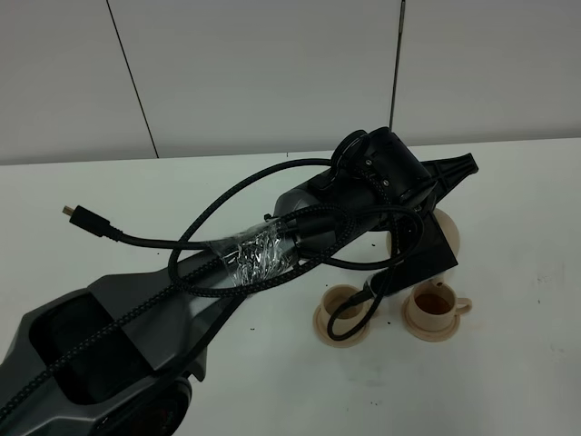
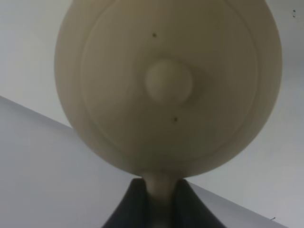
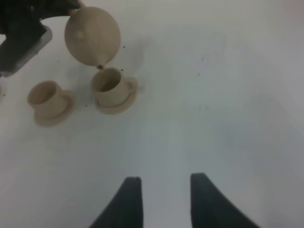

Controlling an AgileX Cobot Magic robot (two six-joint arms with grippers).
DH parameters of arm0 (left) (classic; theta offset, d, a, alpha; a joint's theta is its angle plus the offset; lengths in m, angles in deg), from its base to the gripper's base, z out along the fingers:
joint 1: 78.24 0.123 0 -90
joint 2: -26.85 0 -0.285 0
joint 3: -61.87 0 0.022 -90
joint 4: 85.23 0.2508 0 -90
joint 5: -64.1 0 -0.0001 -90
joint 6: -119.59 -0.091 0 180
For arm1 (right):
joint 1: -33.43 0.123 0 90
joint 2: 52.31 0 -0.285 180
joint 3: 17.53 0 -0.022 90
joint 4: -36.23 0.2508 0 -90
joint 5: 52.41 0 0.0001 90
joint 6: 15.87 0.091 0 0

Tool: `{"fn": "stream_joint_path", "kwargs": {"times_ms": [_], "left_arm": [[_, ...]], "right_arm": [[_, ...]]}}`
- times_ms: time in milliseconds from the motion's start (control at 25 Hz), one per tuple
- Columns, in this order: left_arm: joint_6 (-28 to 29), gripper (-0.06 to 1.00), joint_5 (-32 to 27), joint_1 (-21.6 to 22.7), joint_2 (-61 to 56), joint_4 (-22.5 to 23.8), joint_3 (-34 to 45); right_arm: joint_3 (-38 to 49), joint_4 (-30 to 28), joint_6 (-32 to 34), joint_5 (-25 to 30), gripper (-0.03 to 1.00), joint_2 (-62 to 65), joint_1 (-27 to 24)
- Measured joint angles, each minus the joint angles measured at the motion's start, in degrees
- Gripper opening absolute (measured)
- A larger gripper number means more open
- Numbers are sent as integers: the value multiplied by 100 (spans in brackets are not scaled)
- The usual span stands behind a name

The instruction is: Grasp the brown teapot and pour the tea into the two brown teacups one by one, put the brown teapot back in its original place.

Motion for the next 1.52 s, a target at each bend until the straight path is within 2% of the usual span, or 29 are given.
{"fn": "stream_joint_path", "kwargs": {"times_ms": [440, 1000, 1520], "left_arm": [[-12, 17, 1, 0, 0, 0, 0], [-370, 17, 1, 0, 0, 0, 0], [-451, 17, 54, 0, 0, 0, 0]], "right_arm": [[0, 0, 0, 0, 24, 0, 0], [0, 0, 0, 0, 24, 0, 0], [0, 0, 0, 0, 24, 0, 0]]}}
